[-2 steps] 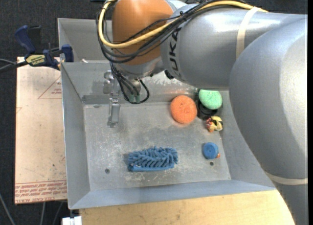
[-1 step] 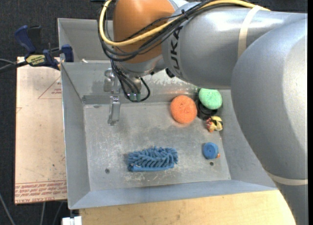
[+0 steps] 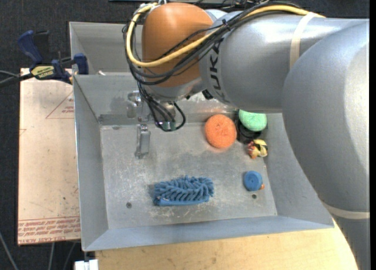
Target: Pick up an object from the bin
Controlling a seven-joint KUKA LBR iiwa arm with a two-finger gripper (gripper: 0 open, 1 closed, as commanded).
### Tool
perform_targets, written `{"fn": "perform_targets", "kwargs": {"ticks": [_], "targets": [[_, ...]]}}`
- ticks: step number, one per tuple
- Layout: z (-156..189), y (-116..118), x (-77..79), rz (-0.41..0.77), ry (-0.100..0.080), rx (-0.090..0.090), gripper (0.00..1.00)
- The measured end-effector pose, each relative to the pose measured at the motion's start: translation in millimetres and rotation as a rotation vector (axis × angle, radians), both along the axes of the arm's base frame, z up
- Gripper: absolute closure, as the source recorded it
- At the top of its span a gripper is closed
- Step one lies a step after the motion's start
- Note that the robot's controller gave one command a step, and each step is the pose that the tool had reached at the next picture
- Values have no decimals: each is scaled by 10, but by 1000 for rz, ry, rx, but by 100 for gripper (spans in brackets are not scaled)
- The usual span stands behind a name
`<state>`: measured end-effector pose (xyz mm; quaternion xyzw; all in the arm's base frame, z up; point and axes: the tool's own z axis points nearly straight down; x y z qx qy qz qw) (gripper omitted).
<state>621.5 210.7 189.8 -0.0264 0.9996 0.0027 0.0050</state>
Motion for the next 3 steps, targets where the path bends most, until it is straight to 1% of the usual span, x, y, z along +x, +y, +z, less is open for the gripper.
{"fn": "perform_targets", "kwargs": {"ticks": [1, 2, 3], "targets": [[-442, -165, -330, 66, 7, -4, 0], [-710, -257, -353, 253, 2, -3, 0], [-770, -391, -369, 438, 3, -5, 0]]}}
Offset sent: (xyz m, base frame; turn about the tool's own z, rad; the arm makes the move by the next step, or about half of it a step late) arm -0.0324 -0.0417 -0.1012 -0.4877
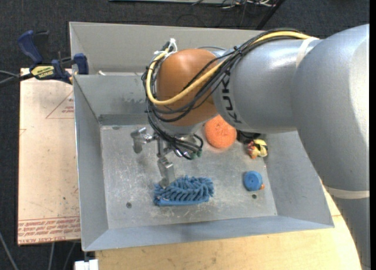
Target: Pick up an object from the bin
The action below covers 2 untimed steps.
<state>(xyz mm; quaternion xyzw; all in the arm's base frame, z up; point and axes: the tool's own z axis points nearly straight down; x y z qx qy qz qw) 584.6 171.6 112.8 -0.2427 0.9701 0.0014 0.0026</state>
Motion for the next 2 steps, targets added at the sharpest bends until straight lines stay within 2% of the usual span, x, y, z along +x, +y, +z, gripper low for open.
{"fn": "perform_targets", "kwargs": {"ticks": [1, 2], "targets": [[-17, -251, -115, -105, -1, 3, 0], [-204, -426, -340, 43, -4, 2, 0]]}}
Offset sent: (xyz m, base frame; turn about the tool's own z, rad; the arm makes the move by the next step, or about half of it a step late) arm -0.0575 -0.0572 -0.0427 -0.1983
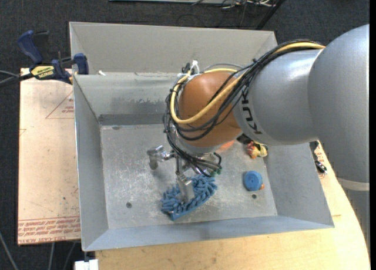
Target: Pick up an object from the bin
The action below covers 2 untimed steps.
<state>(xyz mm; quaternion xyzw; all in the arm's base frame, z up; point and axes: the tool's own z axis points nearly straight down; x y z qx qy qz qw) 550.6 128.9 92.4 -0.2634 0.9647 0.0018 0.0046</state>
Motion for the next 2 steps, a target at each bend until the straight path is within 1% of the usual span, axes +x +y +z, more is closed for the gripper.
{"fn": "perform_targets", "kwargs": {"ticks": [1, 2], "targets": [[-159, -241, -200, 194, -1, 2, 0], [-163, -368, -276, 21, -1, 1, 0]]}}
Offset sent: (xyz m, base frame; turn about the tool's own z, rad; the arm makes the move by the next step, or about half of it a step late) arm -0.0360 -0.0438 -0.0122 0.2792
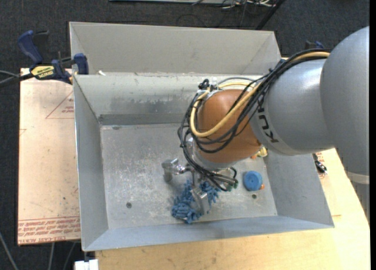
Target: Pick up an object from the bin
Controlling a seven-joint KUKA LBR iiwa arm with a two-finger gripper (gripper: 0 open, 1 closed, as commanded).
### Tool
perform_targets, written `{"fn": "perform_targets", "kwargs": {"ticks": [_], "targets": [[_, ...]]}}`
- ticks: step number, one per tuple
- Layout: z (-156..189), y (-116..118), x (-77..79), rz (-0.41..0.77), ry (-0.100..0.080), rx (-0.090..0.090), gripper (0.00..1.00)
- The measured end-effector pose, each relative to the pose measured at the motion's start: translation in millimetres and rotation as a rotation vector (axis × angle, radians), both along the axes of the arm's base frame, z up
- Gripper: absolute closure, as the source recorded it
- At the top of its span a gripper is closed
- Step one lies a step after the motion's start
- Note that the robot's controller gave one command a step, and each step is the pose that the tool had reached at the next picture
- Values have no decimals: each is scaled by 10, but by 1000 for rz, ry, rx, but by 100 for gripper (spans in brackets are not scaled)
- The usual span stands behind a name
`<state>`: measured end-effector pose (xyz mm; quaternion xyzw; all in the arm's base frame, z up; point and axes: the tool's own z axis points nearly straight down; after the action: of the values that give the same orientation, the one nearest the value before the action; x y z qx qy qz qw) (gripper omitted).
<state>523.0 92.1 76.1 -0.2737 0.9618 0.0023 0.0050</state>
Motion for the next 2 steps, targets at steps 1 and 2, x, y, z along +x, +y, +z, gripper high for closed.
{"fn": "perform_targets", "kwargs": {"ticks": [1, 2], "targets": [[-35, -196, -65, 22, -4, 8, 100], [-35, -197, -65, 22, -3, 8, 100]]}}
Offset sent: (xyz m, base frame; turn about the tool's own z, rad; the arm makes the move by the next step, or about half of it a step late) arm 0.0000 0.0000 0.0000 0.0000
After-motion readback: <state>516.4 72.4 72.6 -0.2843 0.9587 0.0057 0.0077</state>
